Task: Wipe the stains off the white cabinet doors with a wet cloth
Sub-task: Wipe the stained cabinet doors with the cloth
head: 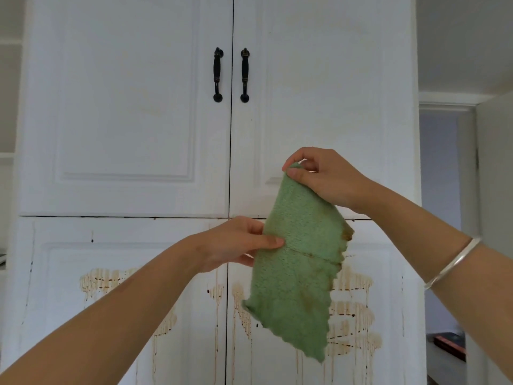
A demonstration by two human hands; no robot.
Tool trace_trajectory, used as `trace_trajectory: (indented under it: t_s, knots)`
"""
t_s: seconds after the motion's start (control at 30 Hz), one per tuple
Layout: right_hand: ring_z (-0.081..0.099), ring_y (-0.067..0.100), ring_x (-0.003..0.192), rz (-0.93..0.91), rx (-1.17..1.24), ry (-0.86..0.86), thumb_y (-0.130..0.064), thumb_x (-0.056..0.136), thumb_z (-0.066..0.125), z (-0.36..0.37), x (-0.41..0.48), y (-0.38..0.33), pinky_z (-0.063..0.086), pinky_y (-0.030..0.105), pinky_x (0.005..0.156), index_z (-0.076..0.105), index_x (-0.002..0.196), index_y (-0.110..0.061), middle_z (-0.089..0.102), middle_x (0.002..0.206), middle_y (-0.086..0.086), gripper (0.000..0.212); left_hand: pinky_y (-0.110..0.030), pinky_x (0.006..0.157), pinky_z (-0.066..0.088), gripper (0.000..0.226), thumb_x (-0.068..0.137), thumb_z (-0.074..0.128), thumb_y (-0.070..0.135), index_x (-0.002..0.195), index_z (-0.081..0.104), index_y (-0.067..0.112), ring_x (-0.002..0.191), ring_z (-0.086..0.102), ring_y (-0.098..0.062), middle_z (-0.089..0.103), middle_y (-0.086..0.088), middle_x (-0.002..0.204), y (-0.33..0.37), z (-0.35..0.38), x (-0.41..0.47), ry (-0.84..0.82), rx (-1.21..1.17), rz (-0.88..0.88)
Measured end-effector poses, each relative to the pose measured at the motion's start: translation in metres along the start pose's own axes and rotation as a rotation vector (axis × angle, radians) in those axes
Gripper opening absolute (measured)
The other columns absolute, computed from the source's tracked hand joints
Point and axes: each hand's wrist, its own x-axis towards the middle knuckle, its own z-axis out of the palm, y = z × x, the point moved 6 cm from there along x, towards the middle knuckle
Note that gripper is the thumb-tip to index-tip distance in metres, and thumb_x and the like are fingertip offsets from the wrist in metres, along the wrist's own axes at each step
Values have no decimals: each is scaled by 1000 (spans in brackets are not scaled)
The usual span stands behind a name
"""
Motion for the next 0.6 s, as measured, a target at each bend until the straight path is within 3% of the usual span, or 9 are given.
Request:
trace_trajectory:
  t_s: [0.1, 0.2, 0.37, 0.43, 0.53, 0.6]
  knots:
    - [64, 6, 69, 5, 19, -1, -24, 94, 61, -3, -3, 3, 50, 16, 67, 67, 107, -25, 73, 78, 5, 14, -34, 84, 56, 28, 90, 64, 24, 115, 66, 12, 98, 69, -20, 72, -4, 108, -7, -10, 3, 94, -69, -99]
    - [69, 15, 77, 33, 57, -10, -23, 93, 64, -1, -4, 7, 53, 17, 67, 70, 103, -23, 74, 82, 8, 12, -34, 86, 56, 30, 90, 63, 22, 116, 65, 6, 97, 69, -22, 72, -8, 107, -7, -19, 5, 154, -82, -135]
    - [60, 5, 77, 92, 1, 149, -25, 92, 64, -19, 1, 27, 42, 18, 66, 71, 97, -24, 68, 80, -4, 9, -37, 99, 48, 37, 87, 64, 25, 115, 65, 2, 109, 65, -22, 69, -9, 116, 8, -9, -9, -84, -60, -89]
    - [59, 7, 80, 127, -62, 106, -27, 90, 66, -16, 1, 37, 43, 18, 67, 70, 96, -24, 66, 84, -6, 8, -37, 103, 44, 37, 86, 63, 23, 115, 66, 2, 112, 63, -22, 68, -9, 118, 19, -6, -13, -115, -91, 2]
    - [60, 12, 82, 200, -185, -62, -30, 84, 73, 4, -3, 49, 43, 19, 64, 67, 102, -20, 64, 90, -1, 21, -36, 111, 33, 32, 77, 67, 29, 105, 74, 14, 118, 57, -12, 67, 6, 121, 39, -7, -13, 7, -91, 156]
    - [61, 13, 77, 264, -77, -125, -35, 88, 69, 15, -8, 49, 48, 22, 66, 67, 101, -16, 67, 90, 2, 24, -35, 112, 31, 31, 73, 72, 34, 100, 76, 20, 125, 50, -8, 59, 14, 130, 46, -10, -11, 79, -111, 190]
